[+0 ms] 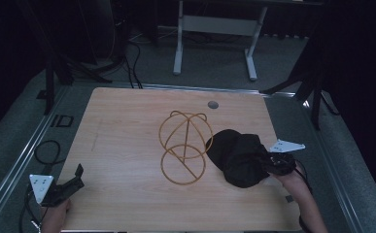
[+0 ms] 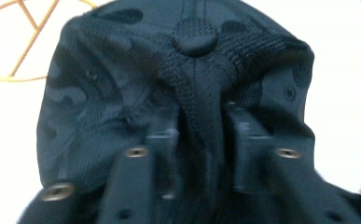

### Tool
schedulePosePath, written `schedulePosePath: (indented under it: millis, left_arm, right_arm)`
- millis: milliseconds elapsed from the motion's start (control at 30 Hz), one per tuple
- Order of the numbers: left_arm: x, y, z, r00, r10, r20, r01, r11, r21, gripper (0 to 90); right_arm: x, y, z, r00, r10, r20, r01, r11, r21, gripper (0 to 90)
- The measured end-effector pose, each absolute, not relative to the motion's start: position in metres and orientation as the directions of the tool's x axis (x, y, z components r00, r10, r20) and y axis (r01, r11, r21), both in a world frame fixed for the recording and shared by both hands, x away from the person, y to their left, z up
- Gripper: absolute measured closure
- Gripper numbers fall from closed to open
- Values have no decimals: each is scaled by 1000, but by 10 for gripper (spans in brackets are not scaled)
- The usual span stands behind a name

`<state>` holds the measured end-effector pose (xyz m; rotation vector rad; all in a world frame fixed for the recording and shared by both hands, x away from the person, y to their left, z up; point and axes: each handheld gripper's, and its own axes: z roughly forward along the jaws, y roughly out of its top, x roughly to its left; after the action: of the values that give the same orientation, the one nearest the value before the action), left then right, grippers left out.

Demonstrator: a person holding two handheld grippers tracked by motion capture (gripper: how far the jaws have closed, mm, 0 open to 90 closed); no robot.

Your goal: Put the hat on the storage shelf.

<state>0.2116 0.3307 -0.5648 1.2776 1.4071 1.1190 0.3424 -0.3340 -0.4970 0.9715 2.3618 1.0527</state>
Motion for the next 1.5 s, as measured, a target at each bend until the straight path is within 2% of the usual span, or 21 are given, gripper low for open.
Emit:
schedulePosePath:
  millis: [67,133,567,1267,1500]
  left_arm:
    - [212,331,-565,-56,997,-45,181,55,982,6]
    - [212,331,-565,-54,998,-45,181,54,982,6]
    - [211,331,-565,-54,997,-49,179,58,982,6]
    - [211,331,-565,-54,997,-51,180,60,982,6]
    - [211,331,-565,-54,997,-52,180,61,982,6]
  right_arm:
    - [341,-334,-498,-690,722,-58,434,476,764,840]
    - [340,-335,-500,-684,728,-46,435,457,776,877]
    - [336,-336,-483,-668,744,-15,418,392,819,884]
    - [330,-344,-416,-644,764,-38,350,339,873,884]
    - [329,-347,-382,-629,775,-62,314,327,891,884]
